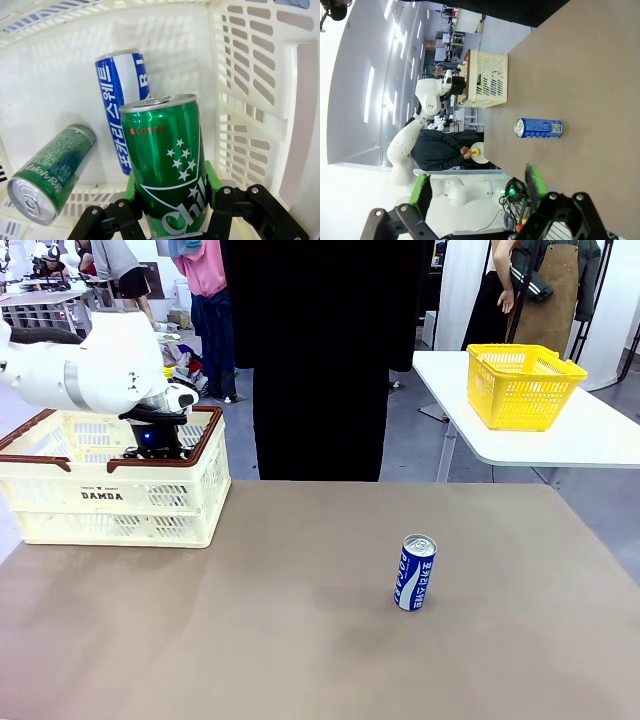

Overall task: Place the drinks into the Shopping basket.
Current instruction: Pick up one drink and place it into the Shopping basket.

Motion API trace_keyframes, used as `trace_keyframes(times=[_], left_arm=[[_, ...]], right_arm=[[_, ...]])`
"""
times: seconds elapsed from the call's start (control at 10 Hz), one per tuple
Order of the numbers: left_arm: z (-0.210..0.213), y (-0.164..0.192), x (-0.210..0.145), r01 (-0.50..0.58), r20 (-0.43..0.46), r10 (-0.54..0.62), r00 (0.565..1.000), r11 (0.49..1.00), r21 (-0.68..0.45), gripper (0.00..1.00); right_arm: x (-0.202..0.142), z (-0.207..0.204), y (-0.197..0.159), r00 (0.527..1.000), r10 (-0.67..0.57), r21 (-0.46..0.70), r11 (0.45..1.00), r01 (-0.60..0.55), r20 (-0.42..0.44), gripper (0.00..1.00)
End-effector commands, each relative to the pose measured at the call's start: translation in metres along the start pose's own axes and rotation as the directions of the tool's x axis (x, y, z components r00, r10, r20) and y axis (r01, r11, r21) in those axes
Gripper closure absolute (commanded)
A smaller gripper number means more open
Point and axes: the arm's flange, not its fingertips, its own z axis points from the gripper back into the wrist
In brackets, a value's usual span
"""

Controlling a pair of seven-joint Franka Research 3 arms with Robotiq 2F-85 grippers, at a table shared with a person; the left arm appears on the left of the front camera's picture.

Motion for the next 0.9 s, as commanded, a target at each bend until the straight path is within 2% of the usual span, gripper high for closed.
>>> trace_keyframes(times=[0.0, 0.6, 0.8], left_arm=[[0.008, 0.002, 0.003, -0.027, -0.013, 0.027, 1.000, 0.999, 0.018, 0.00], [0.041, 0.004, 0.001, -0.046, 0.043, 0.047, 0.998, 0.999, -0.019, 0.00], [0.082, 0.008, -0.006, -0.061, 0.054, 0.069, 0.996, 0.990, -0.130, 0.00]], right_arm=[[0.002, -0.001, 0.002, 1.000, 0.015, 0.021, 1.000, -0.015, 0.009, 0.00], [0.002, -0.001, 0.002, 1.000, 0.015, 0.021, 1.000, -0.015, 0.009, 0.00], [0.002, -0.001, 0.002, 1.000, 0.015, 0.021, 1.000, -0.015, 0.009, 0.00]])
